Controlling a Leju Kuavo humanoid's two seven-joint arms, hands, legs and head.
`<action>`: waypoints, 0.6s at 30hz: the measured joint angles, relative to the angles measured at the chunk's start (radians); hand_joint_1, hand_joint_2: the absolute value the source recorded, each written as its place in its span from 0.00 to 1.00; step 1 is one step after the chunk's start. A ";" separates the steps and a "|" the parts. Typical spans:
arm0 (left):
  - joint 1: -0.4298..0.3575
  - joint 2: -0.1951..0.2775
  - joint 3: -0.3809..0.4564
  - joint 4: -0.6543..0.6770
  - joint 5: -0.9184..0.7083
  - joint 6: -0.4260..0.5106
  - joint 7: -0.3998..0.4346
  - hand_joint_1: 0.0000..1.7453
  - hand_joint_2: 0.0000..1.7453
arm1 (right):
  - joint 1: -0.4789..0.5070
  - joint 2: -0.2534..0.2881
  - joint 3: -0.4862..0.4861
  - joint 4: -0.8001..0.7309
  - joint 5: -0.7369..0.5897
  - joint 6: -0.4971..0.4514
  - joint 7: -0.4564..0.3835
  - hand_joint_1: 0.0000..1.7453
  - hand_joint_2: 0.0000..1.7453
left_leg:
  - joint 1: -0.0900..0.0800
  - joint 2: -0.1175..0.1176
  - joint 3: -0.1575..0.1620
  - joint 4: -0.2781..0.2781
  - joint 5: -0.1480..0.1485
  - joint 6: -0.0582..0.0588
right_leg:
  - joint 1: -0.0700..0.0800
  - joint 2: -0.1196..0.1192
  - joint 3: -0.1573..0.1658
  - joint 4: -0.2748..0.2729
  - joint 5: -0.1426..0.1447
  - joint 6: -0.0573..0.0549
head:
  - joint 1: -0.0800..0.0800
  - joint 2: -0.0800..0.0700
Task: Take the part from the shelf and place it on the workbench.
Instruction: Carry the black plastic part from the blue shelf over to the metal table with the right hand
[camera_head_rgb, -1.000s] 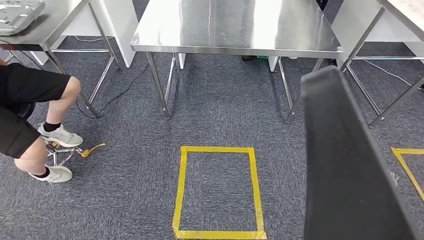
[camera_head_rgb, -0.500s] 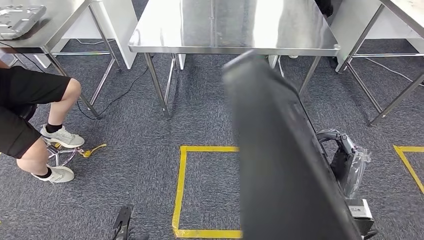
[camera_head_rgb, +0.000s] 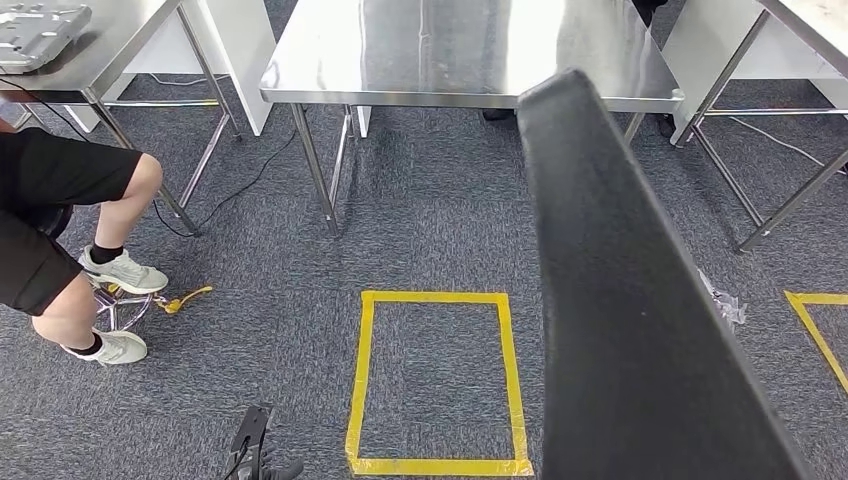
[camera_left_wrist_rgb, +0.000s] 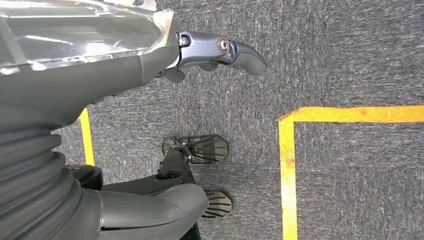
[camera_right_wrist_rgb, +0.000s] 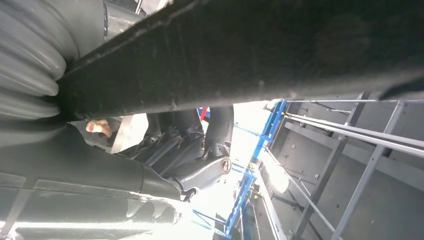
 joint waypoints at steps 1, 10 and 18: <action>-0.001 0.000 0.001 0.000 -0.001 0.000 0.001 0.00 1.00 | 0.000 0.000 0.001 0.000 0.000 -0.001 0.000 1.00 1.00 | -0.001 0.000 -0.002 0.002 -0.001 0.003 | 0.000 0.000 0.000 -0.001 0.001 0.003 | 0.000 0.000; -0.010 -0.009 0.002 -0.003 -0.003 -0.001 0.002 0.00 1.00 | 0.005 -0.006 0.010 0.001 0.000 -0.004 -0.002 1.00 1.00 | 0.011 -0.001 0.018 -0.033 0.014 0.025 | 0.001 0.024 -0.154 0.285 -0.102 0.015 | 0.010 0.000; -0.011 -0.013 0.003 -0.005 -0.002 -0.005 0.003 0.00 1.00 | 0.006 -0.008 0.014 0.004 0.000 -0.006 -0.002 1.00 1.00 | 0.012 -0.002 0.021 -0.010 -0.015 -0.017 | -0.007 0.023 -0.031 0.014 0.010 0.013 | 0.010 0.000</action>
